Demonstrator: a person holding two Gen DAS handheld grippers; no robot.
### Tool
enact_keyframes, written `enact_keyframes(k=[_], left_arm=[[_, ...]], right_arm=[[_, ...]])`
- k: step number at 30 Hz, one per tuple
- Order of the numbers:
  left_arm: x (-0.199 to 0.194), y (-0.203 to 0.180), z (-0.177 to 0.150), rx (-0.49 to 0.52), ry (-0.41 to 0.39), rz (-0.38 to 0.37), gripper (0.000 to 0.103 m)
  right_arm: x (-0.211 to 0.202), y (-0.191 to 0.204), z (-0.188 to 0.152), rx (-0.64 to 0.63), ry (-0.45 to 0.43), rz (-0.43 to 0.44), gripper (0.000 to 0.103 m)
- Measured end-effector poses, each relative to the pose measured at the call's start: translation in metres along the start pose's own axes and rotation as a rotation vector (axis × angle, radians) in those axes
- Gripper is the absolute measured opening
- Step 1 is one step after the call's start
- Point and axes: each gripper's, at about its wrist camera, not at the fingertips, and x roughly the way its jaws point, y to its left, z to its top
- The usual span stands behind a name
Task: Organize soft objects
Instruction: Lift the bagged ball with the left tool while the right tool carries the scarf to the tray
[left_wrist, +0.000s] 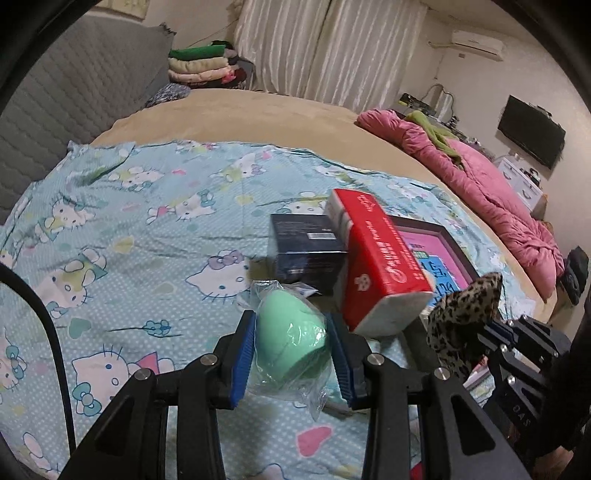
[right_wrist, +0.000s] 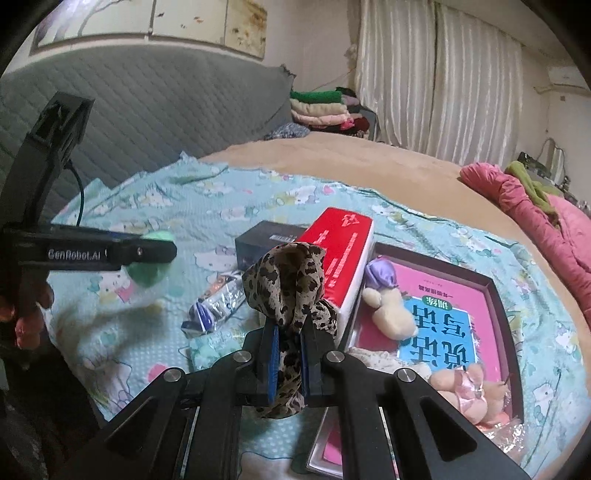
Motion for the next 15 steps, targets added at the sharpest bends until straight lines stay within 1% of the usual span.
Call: enact_keyframes(k=[15], left_arm=[[-0.017, -0.061, 0.004, 0.129, -0.008, -0.015, 0.039]], right_arm=[[-0.031, -0.024, 0.005, 0.095, -0.070, -0.015, 0.009]])
